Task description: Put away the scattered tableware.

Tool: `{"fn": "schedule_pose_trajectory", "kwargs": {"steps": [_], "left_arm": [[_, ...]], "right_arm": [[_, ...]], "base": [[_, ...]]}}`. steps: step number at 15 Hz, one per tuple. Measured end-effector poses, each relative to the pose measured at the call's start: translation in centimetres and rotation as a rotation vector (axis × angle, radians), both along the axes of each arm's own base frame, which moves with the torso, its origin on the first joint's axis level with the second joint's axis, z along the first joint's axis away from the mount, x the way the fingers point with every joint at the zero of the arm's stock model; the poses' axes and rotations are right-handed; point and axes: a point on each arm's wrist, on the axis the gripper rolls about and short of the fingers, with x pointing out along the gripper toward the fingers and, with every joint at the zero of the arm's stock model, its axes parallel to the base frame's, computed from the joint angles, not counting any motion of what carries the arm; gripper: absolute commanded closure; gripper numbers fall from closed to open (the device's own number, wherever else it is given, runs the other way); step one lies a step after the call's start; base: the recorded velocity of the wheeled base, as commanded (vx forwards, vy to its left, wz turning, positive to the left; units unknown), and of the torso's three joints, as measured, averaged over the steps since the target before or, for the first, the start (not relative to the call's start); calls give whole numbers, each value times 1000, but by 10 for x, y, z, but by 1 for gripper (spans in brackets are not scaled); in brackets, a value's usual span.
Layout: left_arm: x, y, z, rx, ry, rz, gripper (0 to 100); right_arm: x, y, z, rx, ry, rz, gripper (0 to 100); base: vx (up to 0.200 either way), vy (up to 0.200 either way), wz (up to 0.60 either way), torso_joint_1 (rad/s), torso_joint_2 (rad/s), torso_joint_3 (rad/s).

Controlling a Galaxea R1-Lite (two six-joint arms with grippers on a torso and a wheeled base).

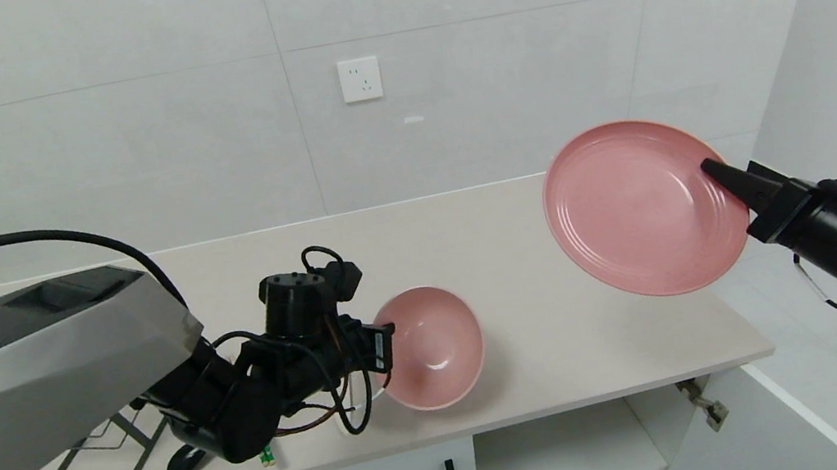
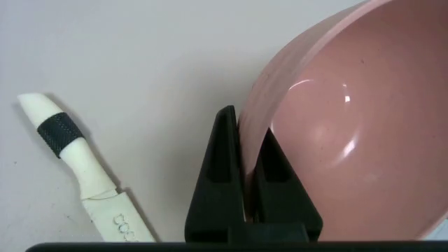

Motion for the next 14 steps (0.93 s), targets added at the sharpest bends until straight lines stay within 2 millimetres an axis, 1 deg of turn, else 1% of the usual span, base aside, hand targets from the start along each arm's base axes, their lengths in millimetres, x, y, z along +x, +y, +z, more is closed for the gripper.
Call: {"fn": "schedule_pose_trajectory", "kwargs": {"steps": [4,6,8,12,14], "left_arm": [[-15,9,23,-25,-57,3,100],[-24,18,34,-34,-81,14,100],[-35,30,44,-44,-100,33,100],[-49,64,68,-64,-141,111,100],[-59,72,74,-57,-126,123,100]], "right_arm": [[0,0,-1,-1,3,1,100],[-1,0,-1,-2,6,3,100],[-1,0,-2,-3,8,3,100],[-1,1,-3,-4,14,5,100],[-2,1,-5,-6,24,5,100]], "base": [[0,0,0,0,0,0],[0,0,0,0,0,0],[0,0,0,0,0,0],[0,0,0,0,0,0],[0,0,0,0,0,0]]}}
